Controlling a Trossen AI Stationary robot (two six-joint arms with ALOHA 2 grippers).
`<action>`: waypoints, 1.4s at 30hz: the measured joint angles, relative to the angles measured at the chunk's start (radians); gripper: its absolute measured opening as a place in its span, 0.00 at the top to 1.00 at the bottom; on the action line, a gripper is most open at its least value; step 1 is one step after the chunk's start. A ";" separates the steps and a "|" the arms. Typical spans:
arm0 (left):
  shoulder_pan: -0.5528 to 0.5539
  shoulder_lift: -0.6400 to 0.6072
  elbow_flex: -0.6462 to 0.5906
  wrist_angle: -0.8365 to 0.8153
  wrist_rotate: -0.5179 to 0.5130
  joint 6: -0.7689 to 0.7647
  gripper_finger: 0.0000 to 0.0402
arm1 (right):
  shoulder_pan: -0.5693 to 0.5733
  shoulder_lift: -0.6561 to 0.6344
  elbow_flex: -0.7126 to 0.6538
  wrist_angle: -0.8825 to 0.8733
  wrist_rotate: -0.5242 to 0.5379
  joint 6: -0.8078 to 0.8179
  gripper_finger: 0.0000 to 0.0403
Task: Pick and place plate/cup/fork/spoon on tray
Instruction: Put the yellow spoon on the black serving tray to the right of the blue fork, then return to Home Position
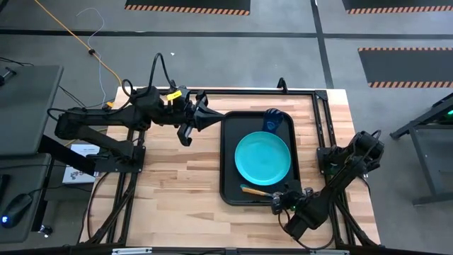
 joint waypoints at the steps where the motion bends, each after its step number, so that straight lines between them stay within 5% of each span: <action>1: 0.000 0.000 0.000 0.000 0.000 0.000 1.00 | -0.002 0.000 0.000 -0.001 -0.006 0.000 0.80; 20: 0.000 0.000 0.000 0.001 0.000 0.000 1.00 | -0.029 -0.111 0.000 -0.090 -0.003 0.000 0.74; 31: 0.015 0.000 0.000 -0.010 0.002 0.002 1.00 | -0.010 -0.216 -0.001 -0.141 -0.187 -0.101 0.74; 37: 0.029 0.000 0.000 -0.066 0.012 0.001 1.00 | 0.005 -0.283 -0.152 0.028 -0.302 -0.097 0.74; 42: 0.029 0.000 0.000 -0.079 0.013 0.003 1.00 | 0.014 -0.438 -0.279 0.191 -0.193 -0.106 0.74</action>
